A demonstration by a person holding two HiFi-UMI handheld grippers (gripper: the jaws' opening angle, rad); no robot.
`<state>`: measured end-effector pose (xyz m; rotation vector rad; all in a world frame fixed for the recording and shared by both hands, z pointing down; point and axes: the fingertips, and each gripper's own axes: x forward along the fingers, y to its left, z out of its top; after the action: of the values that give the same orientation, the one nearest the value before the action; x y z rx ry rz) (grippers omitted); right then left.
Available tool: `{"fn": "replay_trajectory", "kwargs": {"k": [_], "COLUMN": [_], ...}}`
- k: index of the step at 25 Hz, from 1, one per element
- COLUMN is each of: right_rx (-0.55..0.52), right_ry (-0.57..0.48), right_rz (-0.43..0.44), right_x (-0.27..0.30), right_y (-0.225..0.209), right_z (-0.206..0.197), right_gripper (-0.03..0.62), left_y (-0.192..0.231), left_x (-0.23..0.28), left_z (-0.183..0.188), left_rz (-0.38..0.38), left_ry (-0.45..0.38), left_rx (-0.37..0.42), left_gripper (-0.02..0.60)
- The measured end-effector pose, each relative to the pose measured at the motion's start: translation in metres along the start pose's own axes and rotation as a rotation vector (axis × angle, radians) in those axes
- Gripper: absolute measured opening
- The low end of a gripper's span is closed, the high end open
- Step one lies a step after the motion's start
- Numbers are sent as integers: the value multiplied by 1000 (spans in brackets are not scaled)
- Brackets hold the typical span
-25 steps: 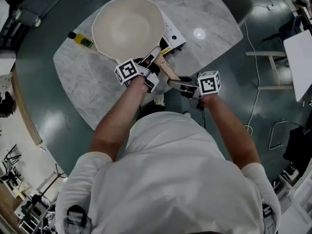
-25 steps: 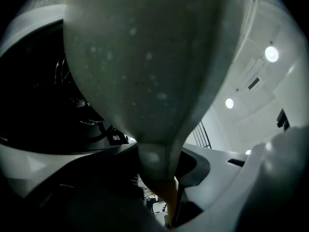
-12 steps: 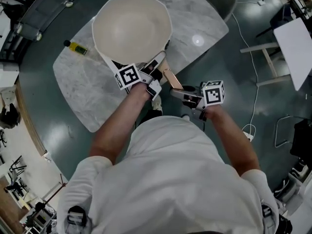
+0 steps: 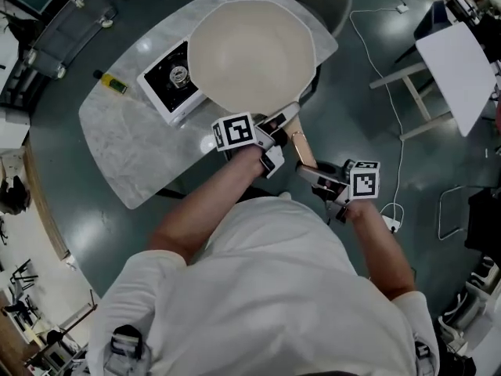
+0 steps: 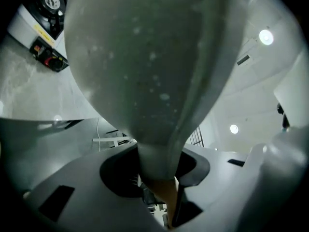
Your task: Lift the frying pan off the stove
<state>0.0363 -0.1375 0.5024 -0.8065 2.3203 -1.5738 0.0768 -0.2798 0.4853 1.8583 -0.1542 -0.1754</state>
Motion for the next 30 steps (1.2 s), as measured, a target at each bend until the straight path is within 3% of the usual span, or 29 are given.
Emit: {"fn": "replay_trajectory", "kwargs": {"k": [5,12,19,30], "right_rx": [1,10,15,25], "right_ry": [-51,-82,-101,-86], "right_rz": [-13,-21,-6,24], "right_x": [-88,-134,-144,-139], "right_y": [21,32,43,47], "right_z": [-37,-72,-90,-104], "right_gripper": [114,112,110,109], "left_y": [-43,-61,-72,-70], "left_x": [42,56,50,33], "left_z": [-89,-151,-173,-178], "left_rz": [-36,-49,-41,-12], "left_ry": [62,128,152,144], "left_rx": [-6,-10,-2,0], "left_gripper": [160,160,160,160]}}
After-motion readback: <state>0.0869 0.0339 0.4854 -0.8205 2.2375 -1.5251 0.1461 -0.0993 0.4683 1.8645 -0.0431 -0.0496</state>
